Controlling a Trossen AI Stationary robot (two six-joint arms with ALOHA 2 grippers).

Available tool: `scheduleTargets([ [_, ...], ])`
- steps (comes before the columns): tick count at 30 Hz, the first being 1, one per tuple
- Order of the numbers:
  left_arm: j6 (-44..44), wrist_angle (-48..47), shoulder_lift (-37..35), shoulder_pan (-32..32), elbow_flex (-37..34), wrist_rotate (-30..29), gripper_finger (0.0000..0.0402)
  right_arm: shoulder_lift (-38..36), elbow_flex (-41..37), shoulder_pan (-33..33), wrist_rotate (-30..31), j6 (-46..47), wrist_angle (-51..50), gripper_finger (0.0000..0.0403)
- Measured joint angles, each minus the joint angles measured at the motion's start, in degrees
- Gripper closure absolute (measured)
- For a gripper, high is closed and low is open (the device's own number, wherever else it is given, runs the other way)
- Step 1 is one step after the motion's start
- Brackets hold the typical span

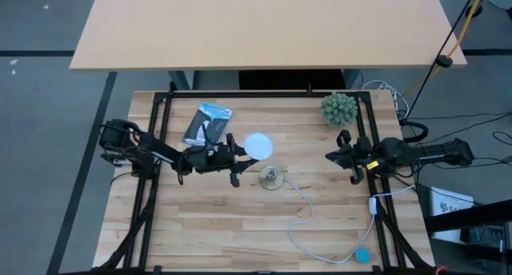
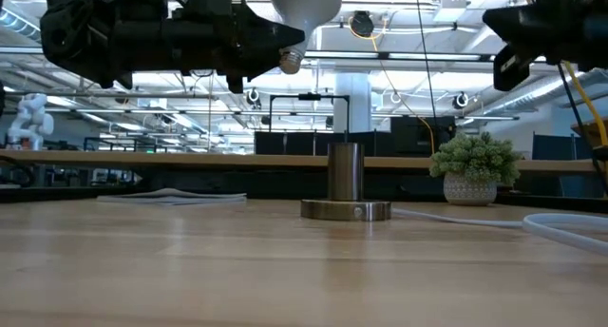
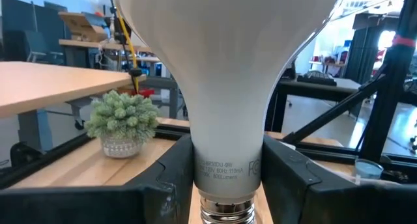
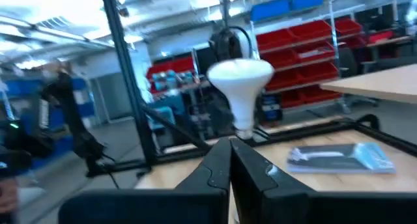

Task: Screw lightbulb
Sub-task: Insert the white lightbulb into the gold lamp

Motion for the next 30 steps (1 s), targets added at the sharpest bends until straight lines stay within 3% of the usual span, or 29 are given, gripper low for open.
scheduleTargets([
  [4,0.0,-0.1,0.0,0.0,0.0,0.0,0.0263,7.8,4.4,2.2,0.7,1.5,0.4,0.0403],
  [8,0.0,-0.2,0.0,0.0,0.0,0.0,0.0262,20.3,15.7,3.3,1.2,-2.0,-5.1,0.0403],
  [15,-0.2,-0.1,0.0,0.2,0.0,0.0,0.0262,43.3,37.4,3.3,8.6,-5.2,-40.3,0.0403],
  [18,-1.3,-0.3,0.0,0.2,0.0,0.0,0.0262,50.1,41.6,3.0,10.9,2.3,-53.7,0.0403],
  [21,-3.1,-1.9,0.0,0.2,0.0,0.0,0.0262,53.9,41.7,3.0,10.6,10.5,-59.4,0.0403],
  [25,-3.2,-3.0,2.7,0.2,2.9,0.0,0.0262,55.3,37.5,5.0,10.9,13.0,-49.1,0.0403],
  [30,-3.7,-3.2,11.2,0.2,9.6,1.3,0.0261,55.1,25.6,7.6,11.9,11.8,-17.2,0.0403],
])
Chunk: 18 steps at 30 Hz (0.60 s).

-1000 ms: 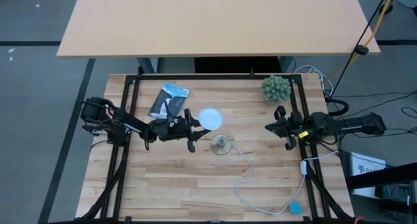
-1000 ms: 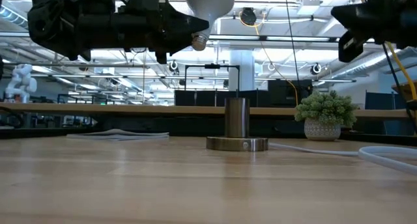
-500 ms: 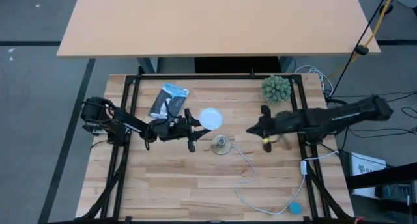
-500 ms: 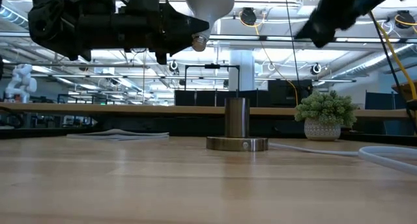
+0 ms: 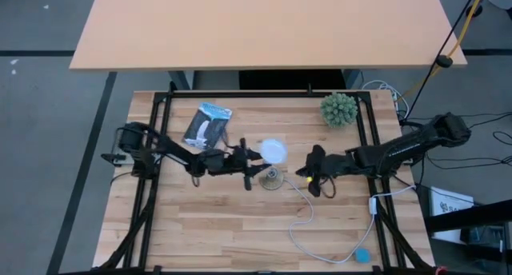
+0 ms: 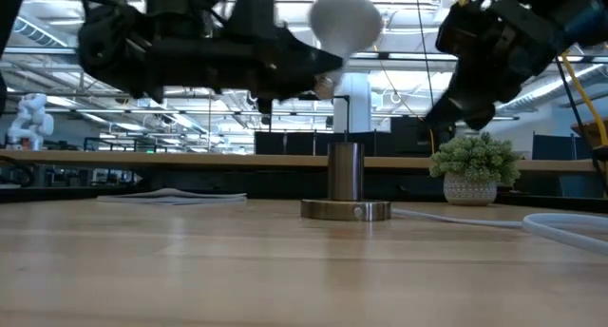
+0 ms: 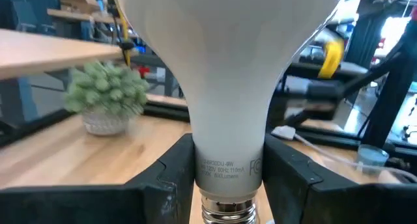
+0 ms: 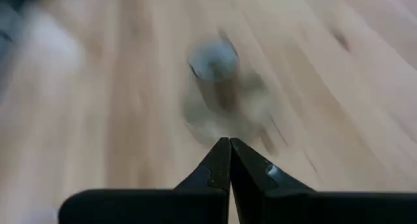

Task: Screw lightbulb
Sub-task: Insert the white lightbulb into the gold lamp

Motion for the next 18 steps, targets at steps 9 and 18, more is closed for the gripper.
scheduleTargets([
  [9,-1.0,1.1,8.2,-1.0,6.4,4.3,0.0261,6.0,-13.6,1.0,5.0,0.3,39.4,0.0403],
  [18,-1.0,-0.2,9.4,-1.8,6.9,4.5,0.0261,12.2,-10.0,1.0,1.8,-1.8,39.6,0.0390],
])
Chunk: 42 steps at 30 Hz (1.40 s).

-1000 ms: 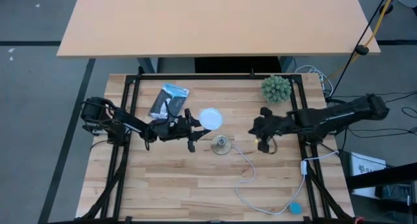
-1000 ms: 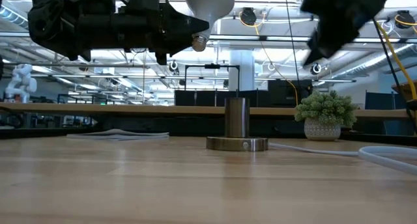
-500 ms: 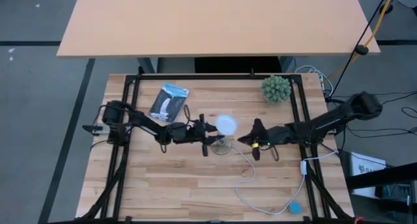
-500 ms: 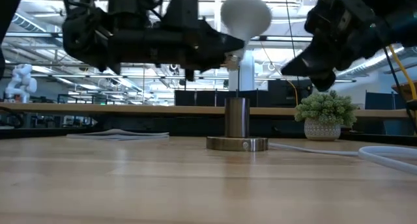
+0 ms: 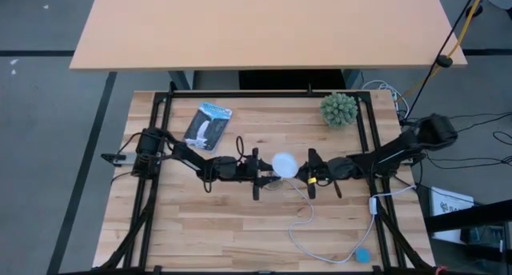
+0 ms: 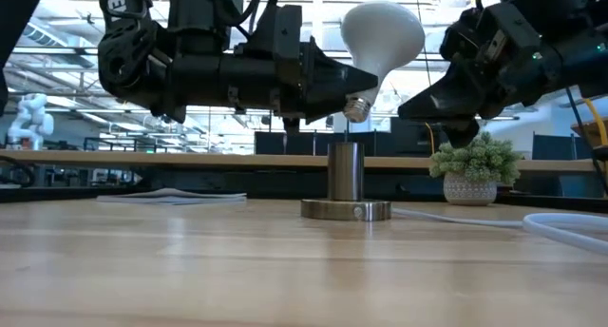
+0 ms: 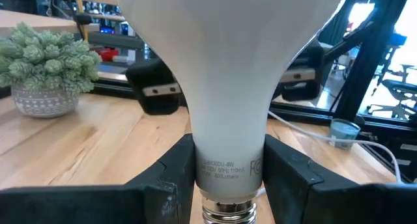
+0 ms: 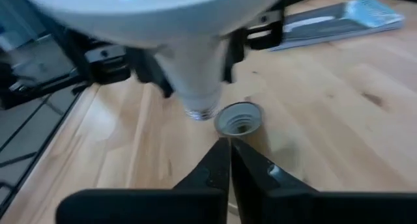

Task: Screw lightbulb
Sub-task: Insert the white lightbulb into the gold lamp

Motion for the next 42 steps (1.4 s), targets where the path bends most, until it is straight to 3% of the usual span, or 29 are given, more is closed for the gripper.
scheduleTargets([
  [12,0.1,-0.6,0.0,0.3,0.0,0.2,0.0261,3.0,1.4,0.0,-0.2,-0.6,2.5,0.0264],
  [17,0.2,-0.8,0.0,0.3,0.0,0.2,0.0261,3.5,1.4,0.0,0.1,-1.5,5.0,0.0230],
  [30,0.4,-1.2,-0.1,0.3,0.0,0.2,0.0256,3.5,2.0,-0.3,3.0,-10.0,11.6,0.0226],
  [42,3.8,-2.5,-0.1,0.3,0.0,0.2,0.0230,3.5,3.8,-0.3,3.1,-11.7,8.9,0.0226],
])
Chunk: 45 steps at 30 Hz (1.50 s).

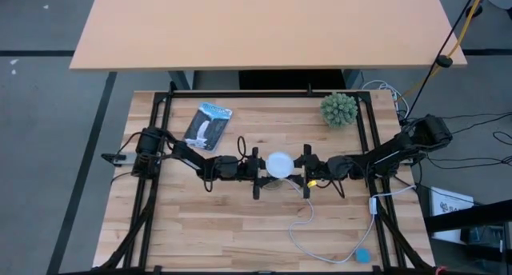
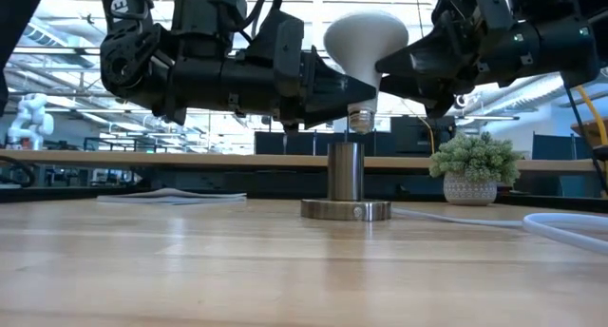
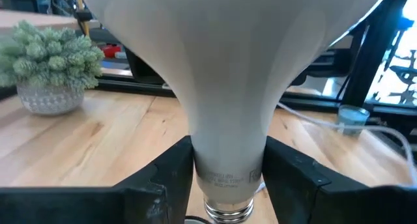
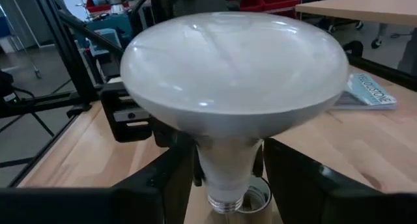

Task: Screw lightbulb
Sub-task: Insert the white lightbulb into the gold lamp

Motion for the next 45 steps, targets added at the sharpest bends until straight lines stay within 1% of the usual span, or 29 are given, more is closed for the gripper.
scheduleTargets([
  [3,2.3,-0.5,-0.2,0.0,0.0,0.0,0.0229,0.0,0.0,0.0,-0.2,0.0,-0.2,0.0227],
  [9,3.3,-1.7,-0.6,0.1,0.0,0.0,0.0228,0.0,1.1,0.2,-0.2,1.7,-1.6,0.0227],
  [12,5.6,-4.0,-0.7,0.1,0.0,0.0,0.0228,0.0,3.9,0.3,-0.2,1.4,-7.0,0.0227],
  [16,5.5,-4.8,-0.7,0.1,-0.1,0.0,0.0228,0.0,8.4,0.3,0.2,1.2,-17.3,0.0227],
  [18,5.6,-5.2,-0.8,0.1,-0.1,0.0,0.0228,0.0,9.3,0.3,0.1,1.2,-19.3,0.0227],
  [22,6.0,-10.3,-4.6,0.1,-0.2,0.0,0.0227,-0.1,9.6,0.3,0.2,1.2,-18.6,0.0227],
  [26,8.9,-16.1,-9.7,0.7,-0.2,0.1,0.0227,0.0,9.6,0.2,0.5,1.2,-17.6,0.0227],
  [30,6.7,-21.7,-11.6,1.5,-0.2,0.2,0.0227,0.0,9.5,0.2,0.6,1.3,-17.5,0.0227],
  [34,4.2,-27.1,-11.5,1.5,-0.1,0.0,0.0227,0.0,9.5,0.2,0.2,3.2,-18.8,0.0227],
  [45,3.8,-28.1,-12.0,1.5,-0.2,0.0,0.0227,0.0,9.5,0.3,0.2,5.5,-20.2,0.0227],
])
